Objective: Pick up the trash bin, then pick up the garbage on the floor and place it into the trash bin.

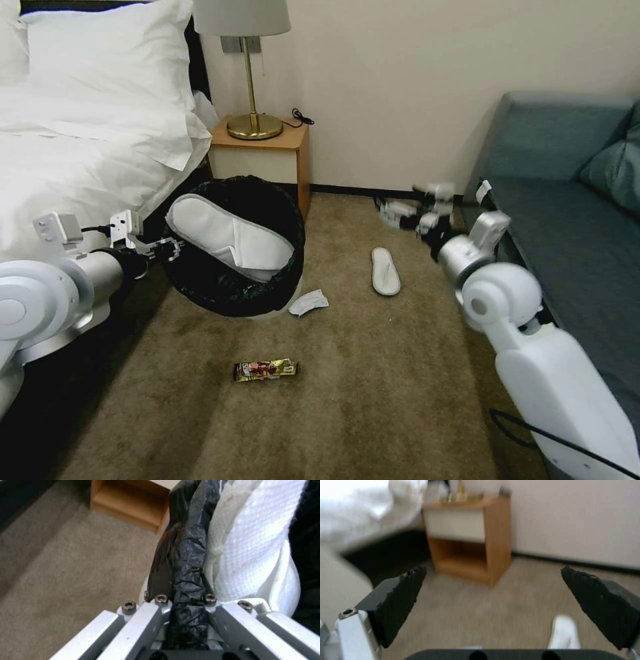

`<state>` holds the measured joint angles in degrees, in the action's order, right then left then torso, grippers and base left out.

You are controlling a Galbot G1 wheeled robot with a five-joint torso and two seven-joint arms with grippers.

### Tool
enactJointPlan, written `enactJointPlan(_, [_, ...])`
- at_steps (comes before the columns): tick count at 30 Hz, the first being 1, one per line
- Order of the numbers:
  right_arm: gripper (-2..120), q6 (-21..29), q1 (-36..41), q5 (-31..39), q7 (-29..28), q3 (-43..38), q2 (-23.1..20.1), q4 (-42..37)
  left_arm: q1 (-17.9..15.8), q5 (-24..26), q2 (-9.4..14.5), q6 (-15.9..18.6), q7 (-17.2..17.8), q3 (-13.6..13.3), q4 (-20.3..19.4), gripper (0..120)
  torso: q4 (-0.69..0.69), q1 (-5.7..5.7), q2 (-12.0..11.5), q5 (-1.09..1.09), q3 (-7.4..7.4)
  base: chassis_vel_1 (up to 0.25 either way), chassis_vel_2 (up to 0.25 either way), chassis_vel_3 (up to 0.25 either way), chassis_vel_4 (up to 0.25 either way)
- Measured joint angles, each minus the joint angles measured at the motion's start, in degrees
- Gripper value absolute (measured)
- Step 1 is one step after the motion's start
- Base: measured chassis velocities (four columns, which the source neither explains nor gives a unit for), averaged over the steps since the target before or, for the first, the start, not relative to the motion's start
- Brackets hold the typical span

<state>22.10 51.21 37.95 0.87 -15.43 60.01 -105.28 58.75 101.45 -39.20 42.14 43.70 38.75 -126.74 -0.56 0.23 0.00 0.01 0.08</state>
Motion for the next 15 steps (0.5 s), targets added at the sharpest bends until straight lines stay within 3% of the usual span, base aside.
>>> enactJointPlan(2, [100,-0.01,0.63,-1.30,5.97,0.77,-0.94,2.98,-0.01,0.34,0.38,0.00,-0.23,0.30,-0.31,3,0.00,0.00,0.00,0.00,-0.01,0.000,0.000,0.000,0.000])
enactJointPlan(3, [100,-0.01,0.63,-1.30,5.97,0.77,-0.94,2.98,-0.01,0.34,0.38,0.00,-0.23,0.30,-0.31,3,0.00,0.00,0.00,0.00,-0.01,0.000,0.000,0.000,0.000])
enactJointPlan(5, [100,-0.04,0.36,-2.92,14.72,2.51,-2.14,7.66,-0.01,0.57,0.65,0.00,-0.37,0.36,-0.60,3,0.00,0.00,0.00,-0.01,0.00,0.000,0.000,0.000,0.000])
enactJointPlan(6, [100,-0.04,0.36,-2.92,14.72,2.51,-2.14,7.66,-0.01,0.57,0.65,0.00,-0.37,0.36,-0.60,3,0.00,0.00,0.00,-0.01,0.00,0.000,0.000,0.000,0.000])
enactJointPlan(8, [100,-0.70,-0.76,-5.11,24.48,3.98,-2.46,12.07,-0.02,0.66,0.68,0.00,-0.44,0.36,-0.81,3,0.00,0.00,0.00,-0.01,-0.01,0.000,0.000,0.000,0.000])
enactJointPlan(9, [100,-0.70,-0.76,-5.11,24.48,3.98,-2.46,12.07,-0.02,0.66,0.68,0.00,-0.44,0.36,-0.81,3,0.00,0.00,0.00,-0.01,-0.01,0.000,0.000,0.000,0.000])
enactJointPlan(11, [100,-2.38,-1.86,-8.15,33.65,5.63,-2.00,16.63,-0.25,0.68,0.68,0.00,-0.50,0.24,-0.87,3,0.00,0.00,0.00,-0.01,0.00,0.000,0.000,0.000,0.000])
enactJointPlan(15, [100,-5.02,-3.40,-11.94,40.38,8.34,-0.61,22.12,-1.70,0.81,0.66,0.00,-0.99,-1.06,-0.58,3,0.00,0.00,0.00,0.00,0.00,0.000,0.000,0.000,0.000])
